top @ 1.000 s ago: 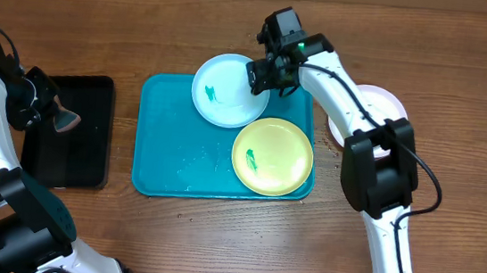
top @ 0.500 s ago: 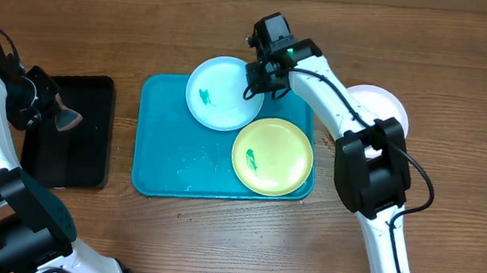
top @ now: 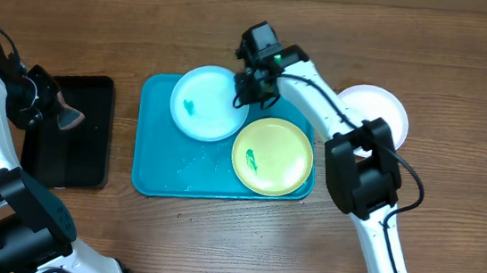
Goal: Clean dirty plates on tray and stack at the side
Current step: 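Reach the right gripper to the pale blue plate rim and grip it, then scrub the pale blue plate with the sponge in the left gripper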
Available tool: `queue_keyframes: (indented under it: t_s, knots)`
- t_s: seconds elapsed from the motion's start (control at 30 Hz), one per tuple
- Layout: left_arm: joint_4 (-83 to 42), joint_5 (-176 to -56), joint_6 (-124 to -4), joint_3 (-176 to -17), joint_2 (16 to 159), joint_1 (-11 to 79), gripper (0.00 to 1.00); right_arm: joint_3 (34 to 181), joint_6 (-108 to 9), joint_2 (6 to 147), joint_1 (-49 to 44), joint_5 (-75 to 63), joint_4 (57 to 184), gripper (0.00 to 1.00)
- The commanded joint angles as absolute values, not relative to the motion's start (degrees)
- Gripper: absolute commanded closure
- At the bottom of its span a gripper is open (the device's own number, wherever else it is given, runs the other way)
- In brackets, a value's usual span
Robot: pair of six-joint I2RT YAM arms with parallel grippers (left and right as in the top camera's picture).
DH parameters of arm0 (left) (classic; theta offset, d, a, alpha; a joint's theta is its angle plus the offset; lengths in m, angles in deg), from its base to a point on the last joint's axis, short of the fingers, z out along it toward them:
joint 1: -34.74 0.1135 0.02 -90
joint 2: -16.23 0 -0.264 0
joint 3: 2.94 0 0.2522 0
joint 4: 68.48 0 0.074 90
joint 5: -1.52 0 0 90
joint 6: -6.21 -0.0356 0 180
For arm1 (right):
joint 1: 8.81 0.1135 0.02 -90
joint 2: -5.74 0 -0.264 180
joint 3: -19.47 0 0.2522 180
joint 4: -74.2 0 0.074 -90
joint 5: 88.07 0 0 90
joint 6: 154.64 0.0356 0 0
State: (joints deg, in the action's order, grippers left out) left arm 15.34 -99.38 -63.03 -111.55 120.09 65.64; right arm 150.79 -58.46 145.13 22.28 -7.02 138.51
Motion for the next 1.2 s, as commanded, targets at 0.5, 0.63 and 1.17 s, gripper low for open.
queue_keyframes:
  t_s: [0.5,0.63,1.17]
  knots:
    - [15.1,-103.1,-70.1,-111.2,119.1,56.1,0.96,150.5,-64.2,148.7,29.1,-5.8,134.6,0.62]
    - [15.1,-103.1,-70.1,-111.2,119.1,54.4,0.96,150.5,-64.2,149.4,29.3,-5.9,137.0,0.70]
    - [12.4,-103.1,-67.7,-111.2,120.0,40.5,0.96,152.2,-32.0,149.1,29.4,-5.8,153.1,0.96]
